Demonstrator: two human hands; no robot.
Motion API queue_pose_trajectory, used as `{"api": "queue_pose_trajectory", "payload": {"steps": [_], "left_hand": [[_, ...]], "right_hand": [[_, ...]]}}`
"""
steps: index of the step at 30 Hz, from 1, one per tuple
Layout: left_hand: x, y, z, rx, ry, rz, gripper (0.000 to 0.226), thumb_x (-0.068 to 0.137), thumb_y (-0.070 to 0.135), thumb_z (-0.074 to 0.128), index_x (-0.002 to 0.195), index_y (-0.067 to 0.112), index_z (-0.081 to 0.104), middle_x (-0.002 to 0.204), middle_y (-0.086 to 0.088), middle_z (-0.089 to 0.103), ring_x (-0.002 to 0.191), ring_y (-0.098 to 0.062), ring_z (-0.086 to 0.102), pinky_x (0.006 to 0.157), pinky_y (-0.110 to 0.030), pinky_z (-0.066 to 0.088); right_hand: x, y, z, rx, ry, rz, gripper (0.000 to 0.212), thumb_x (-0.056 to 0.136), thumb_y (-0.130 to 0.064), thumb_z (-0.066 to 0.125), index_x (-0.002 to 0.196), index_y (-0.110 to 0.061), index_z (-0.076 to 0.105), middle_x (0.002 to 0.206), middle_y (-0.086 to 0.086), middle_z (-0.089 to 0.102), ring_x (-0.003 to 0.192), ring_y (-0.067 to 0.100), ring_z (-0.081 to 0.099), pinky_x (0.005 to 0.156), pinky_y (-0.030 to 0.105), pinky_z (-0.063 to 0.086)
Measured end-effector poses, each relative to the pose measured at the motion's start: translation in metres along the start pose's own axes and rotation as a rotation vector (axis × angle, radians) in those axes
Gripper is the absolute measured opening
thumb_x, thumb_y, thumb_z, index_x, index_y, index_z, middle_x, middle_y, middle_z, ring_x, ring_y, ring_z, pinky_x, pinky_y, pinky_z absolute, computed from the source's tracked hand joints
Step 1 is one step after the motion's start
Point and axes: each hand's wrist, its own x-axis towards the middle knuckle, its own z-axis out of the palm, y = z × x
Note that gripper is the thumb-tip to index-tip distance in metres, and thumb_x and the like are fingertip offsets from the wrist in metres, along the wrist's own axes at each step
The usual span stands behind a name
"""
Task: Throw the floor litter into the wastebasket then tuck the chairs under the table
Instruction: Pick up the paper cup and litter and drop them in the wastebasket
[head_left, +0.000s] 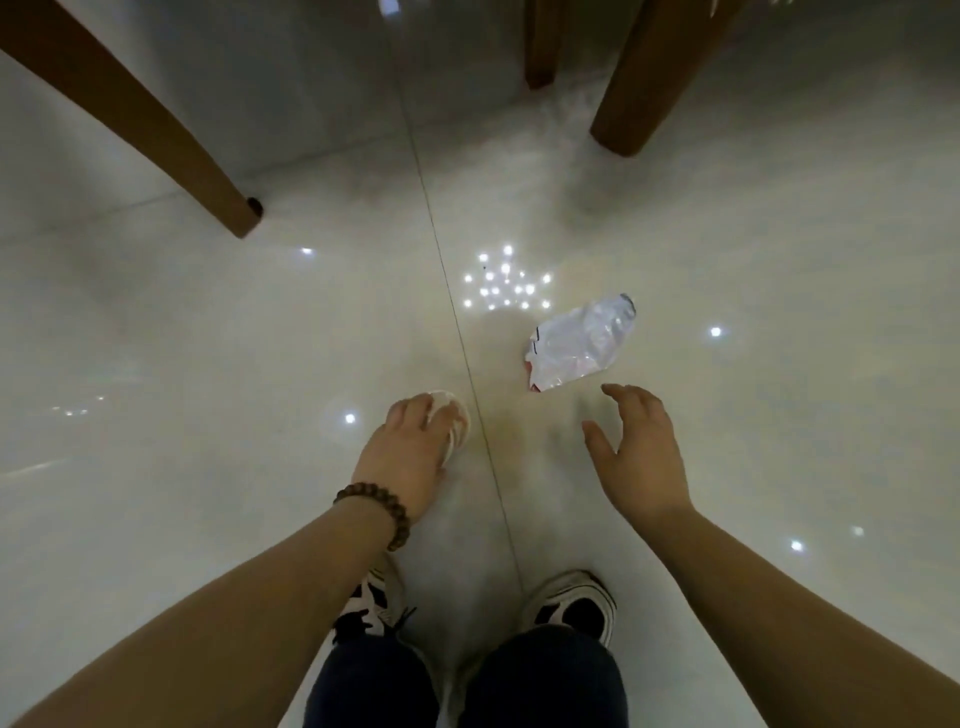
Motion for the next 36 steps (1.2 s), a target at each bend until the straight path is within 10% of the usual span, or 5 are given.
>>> {"api": "queue_pose_trajectory", "payload": {"steps": [13, 19, 23, 28, 36], "left_hand": [[0.021, -0.010, -0.028, -0.386, 0.438, -0.054, 0.064, 0.075, 0.026, 0.079, 0.130, 0.019, 0.048, 0.130, -0.002, 0.047, 0.114, -0.022, 0.051, 0.085, -0.028, 0.048], [0.019, -0.023, -0.022, -0.427, 0.435, -0.046, 0.065, 0.073, 0.023, 0.080, 0.130, 0.016, 0.049, 0.129, -0.003, 0.047, 0.113, -0.022, 0.051, 0.085, -0.024, 0.045], [0.009, -0.027, -0.027, -0.458, 0.437, -0.051, 0.065, 0.073, 0.024, 0.080, 0.130, 0.018, 0.049, 0.128, 0.001, 0.046, 0.112, -0.019, 0.051, 0.083, -0.021, 0.044], [-0.026, -0.021, -0.065, -0.525, 0.469, -0.074, 0.064, 0.074, 0.025, 0.079, 0.130, 0.021, 0.048, 0.128, 0.003, 0.045, 0.111, -0.015, 0.048, 0.082, -0.018, 0.042], [-0.135, 0.011, -0.184, -0.619, 0.594, -0.139, 0.061, 0.074, 0.023, 0.078, 0.129, 0.021, 0.049, 0.124, 0.004, 0.045, 0.111, -0.016, 0.050, 0.086, -0.023, 0.044]], "right_hand": [[0.111, -0.001, 0.064, -0.337, 0.064, -0.014, 0.138, 0.054, -0.081, 0.063, 0.148, -0.010, -0.009, 0.157, 0.020, -0.010, 0.144, 0.031, -0.015, 0.118, 0.042, -0.002], [0.106, 0.004, 0.086, -0.125, 0.179, 0.035, 0.082, 0.076, -0.038, 0.074, 0.142, -0.011, 0.034, 0.154, 0.012, 0.025, 0.142, 0.028, 0.017, 0.113, 0.034, 0.022], [0.098, 0.000, 0.068, -0.095, 0.162, -0.023, 0.016, 0.084, -0.007, 0.061, 0.099, -0.009, 0.064, 0.110, 0.009, 0.059, 0.111, 0.029, 0.049, 0.079, 0.030, 0.041], [0.061, -0.048, 0.028, 0.081, 0.141, -0.026, 0.016, 0.088, -0.009, 0.051, 0.093, -0.017, 0.063, 0.079, 0.002, 0.065, 0.078, 0.021, 0.062, 0.073, 0.035, 0.049], [-0.036, -0.181, -0.095, 0.303, 0.227, -0.125, 0.012, 0.085, -0.019, 0.061, 0.096, -0.023, 0.063, 0.090, -0.001, 0.066, 0.081, 0.015, 0.061, 0.077, 0.031, 0.049]]}}
